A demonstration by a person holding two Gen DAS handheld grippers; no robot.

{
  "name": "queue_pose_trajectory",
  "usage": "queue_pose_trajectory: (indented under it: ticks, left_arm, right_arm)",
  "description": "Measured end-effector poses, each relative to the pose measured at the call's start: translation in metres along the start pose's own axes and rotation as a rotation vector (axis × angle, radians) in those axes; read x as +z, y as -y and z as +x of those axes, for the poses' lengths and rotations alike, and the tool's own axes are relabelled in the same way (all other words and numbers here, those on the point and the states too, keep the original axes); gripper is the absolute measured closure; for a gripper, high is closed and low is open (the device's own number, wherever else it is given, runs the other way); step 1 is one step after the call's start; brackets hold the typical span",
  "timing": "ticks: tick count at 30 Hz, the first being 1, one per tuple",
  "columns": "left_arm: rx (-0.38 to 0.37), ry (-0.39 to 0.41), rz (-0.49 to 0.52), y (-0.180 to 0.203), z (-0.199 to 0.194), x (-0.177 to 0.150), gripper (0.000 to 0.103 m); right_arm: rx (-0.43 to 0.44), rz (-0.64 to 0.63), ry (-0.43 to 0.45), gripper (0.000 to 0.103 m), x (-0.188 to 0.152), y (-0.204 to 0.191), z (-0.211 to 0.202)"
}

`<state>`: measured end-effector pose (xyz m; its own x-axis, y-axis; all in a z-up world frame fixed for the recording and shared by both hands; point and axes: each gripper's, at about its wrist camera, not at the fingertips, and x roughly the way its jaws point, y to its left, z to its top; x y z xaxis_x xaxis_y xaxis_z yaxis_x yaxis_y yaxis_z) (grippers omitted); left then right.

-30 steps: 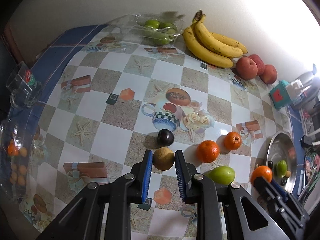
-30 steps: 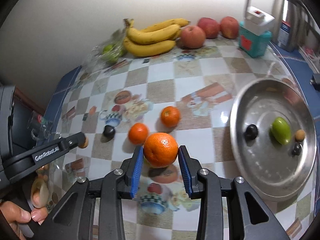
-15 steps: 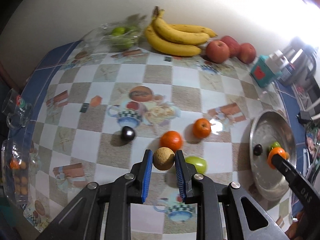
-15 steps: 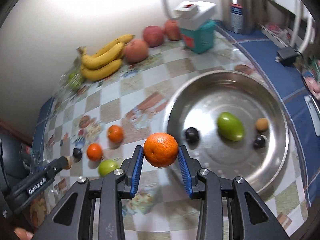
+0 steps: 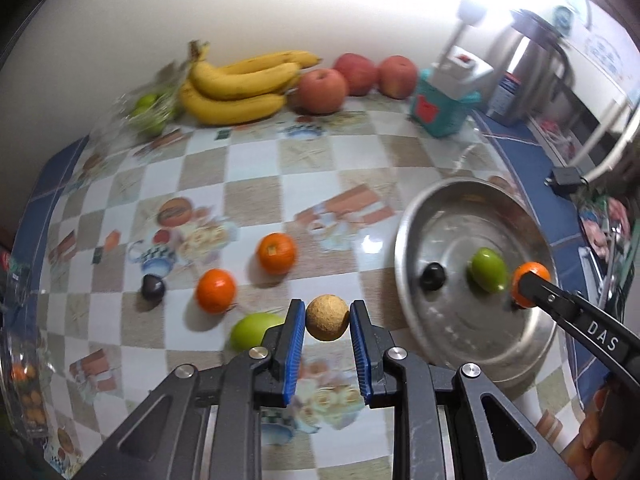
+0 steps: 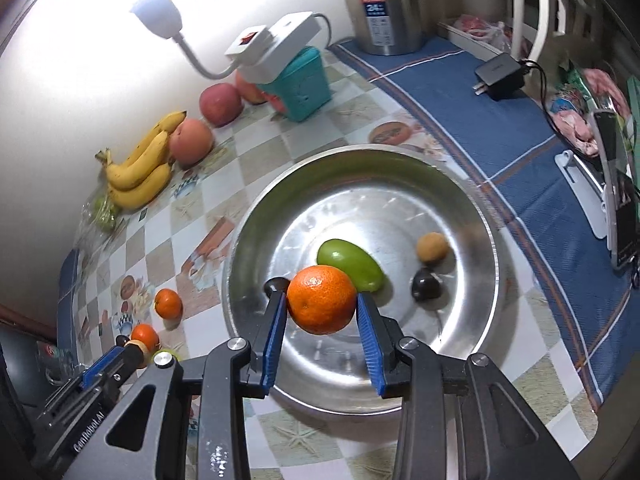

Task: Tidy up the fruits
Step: 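Carry the held kiwi and tangerine over the steel tray and lower them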

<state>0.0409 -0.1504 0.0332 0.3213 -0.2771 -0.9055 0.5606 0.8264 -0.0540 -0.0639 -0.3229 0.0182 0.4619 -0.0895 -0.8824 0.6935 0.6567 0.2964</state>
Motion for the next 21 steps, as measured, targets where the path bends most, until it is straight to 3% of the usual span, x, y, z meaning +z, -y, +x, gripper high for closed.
queue_pose_trajectory:
  ticks: [11, 21]
  left_arm:
    - [-0.055, 0.024, 0.094, 0.049, 0.017, 0.001, 0.078]
    - [-0.031, 0.001, 0.167, 0.078, 0.035, -0.007, 0.078]
  right_arm:
    - [0.014, 0.028, 0.012, 0.066, 0.004, 0.017, -0.009]
    - [-0.006, 0.034, -0.026, 0.066, 0.002, 0.027, 0.000]
